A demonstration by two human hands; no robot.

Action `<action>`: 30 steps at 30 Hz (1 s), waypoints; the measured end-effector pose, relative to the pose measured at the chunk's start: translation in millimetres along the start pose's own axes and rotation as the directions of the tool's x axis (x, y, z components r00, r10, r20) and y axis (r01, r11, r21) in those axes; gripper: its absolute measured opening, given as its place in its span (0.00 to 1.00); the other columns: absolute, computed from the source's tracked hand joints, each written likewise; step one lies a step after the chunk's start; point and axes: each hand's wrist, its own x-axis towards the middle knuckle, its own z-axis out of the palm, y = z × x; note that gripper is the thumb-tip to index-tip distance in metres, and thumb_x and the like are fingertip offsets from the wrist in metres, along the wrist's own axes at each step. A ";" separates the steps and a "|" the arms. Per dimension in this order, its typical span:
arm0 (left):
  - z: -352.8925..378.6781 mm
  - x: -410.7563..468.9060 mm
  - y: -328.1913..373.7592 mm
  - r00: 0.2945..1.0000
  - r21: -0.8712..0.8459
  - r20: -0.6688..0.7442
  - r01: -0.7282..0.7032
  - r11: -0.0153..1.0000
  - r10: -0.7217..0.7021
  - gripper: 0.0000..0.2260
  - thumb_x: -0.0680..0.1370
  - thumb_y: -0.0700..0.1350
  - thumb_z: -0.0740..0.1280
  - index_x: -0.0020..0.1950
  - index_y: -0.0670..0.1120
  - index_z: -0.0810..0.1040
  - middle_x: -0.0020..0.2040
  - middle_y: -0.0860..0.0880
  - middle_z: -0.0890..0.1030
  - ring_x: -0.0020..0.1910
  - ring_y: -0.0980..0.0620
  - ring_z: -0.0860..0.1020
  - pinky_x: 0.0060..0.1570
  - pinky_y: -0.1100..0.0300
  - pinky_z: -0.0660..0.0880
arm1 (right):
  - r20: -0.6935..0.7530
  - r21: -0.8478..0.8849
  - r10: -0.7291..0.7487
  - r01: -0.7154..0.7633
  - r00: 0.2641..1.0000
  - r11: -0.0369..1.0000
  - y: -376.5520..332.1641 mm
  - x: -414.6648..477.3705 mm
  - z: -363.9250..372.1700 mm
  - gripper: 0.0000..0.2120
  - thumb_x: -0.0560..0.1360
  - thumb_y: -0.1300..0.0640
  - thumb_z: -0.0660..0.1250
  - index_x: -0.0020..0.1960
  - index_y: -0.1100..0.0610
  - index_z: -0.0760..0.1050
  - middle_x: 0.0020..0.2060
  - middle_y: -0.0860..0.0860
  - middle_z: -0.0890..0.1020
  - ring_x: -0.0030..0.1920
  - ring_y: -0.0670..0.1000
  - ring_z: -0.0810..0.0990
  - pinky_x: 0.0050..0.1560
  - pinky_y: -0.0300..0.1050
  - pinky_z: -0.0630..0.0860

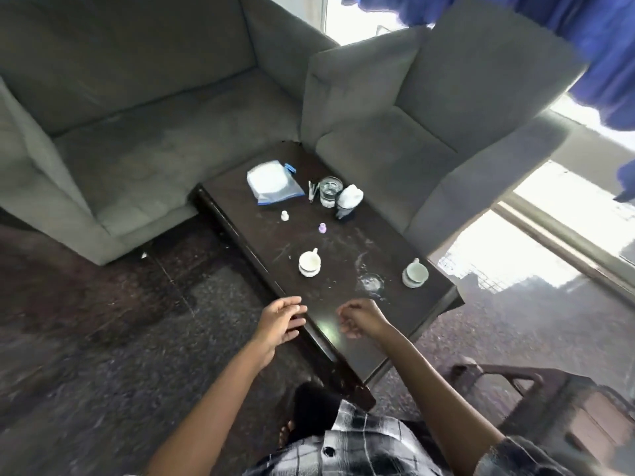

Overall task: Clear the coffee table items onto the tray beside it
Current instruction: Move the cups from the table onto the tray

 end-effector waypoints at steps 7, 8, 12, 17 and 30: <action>-30.0 71.5 48.3 1.000 0.087 -0.012 -0.006 0.996 0.007 0.08 0.80 0.42 0.59 0.53 0.52 0.77 0.51 0.52 0.82 0.50 0.52 0.81 0.45 0.60 0.75 | -0.043 0.110 0.167 -0.161 0.985 0.981 -26.1 109.5 31.8 0.09 0.74 0.64 0.60 0.38 0.56 0.72 0.30 0.53 0.77 0.23 0.46 0.75 0.27 0.36 0.71; -32.2 83.5 56.9 1.000 0.091 -0.027 -0.007 0.996 0.010 0.09 0.80 0.42 0.59 0.53 0.51 0.77 0.51 0.52 0.82 0.49 0.52 0.81 0.44 0.60 0.75 | -0.064 0.110 0.196 -0.189 0.978 0.976 -28.0 130.1 35.2 0.09 0.74 0.64 0.60 0.37 0.56 0.72 0.29 0.53 0.76 0.20 0.45 0.75 0.26 0.35 0.70; -34.7 127.8 87.4 0.997 0.110 -0.066 0.046 0.993 -0.039 0.09 0.80 0.40 0.59 0.51 0.51 0.77 0.48 0.52 0.82 0.45 0.53 0.80 0.42 0.62 0.74 | -0.197 0.048 0.252 -0.247 0.948 0.968 -36.6 203.3 43.5 0.06 0.74 0.63 0.59 0.44 0.59 0.74 0.27 0.53 0.76 0.15 0.42 0.71 0.19 0.33 0.68; -41.6 174.1 114.8 0.997 0.171 -0.049 0.062 0.983 -0.055 0.10 0.80 0.40 0.59 0.50 0.51 0.78 0.47 0.52 0.83 0.44 0.52 0.81 0.42 0.61 0.75 | -0.271 -0.088 0.237 -0.269 0.933 0.959 -33.8 268.0 50.1 0.13 0.70 0.59 0.61 0.53 0.63 0.74 0.44 0.61 0.82 0.41 0.61 0.83 0.40 0.54 0.81; -49.4 214.1 123.1 0.986 0.410 0.039 0.131 0.902 -0.161 0.09 0.79 0.39 0.60 0.53 0.51 0.76 0.50 0.52 0.82 0.45 0.55 0.80 0.44 0.62 0.74 | -0.352 0.049 0.318 -0.322 0.880 0.946 -19.5 300.2 56.3 0.07 0.65 0.65 0.62 0.42 0.65 0.75 0.27 0.58 0.81 0.33 0.60 0.84 0.40 0.59 0.81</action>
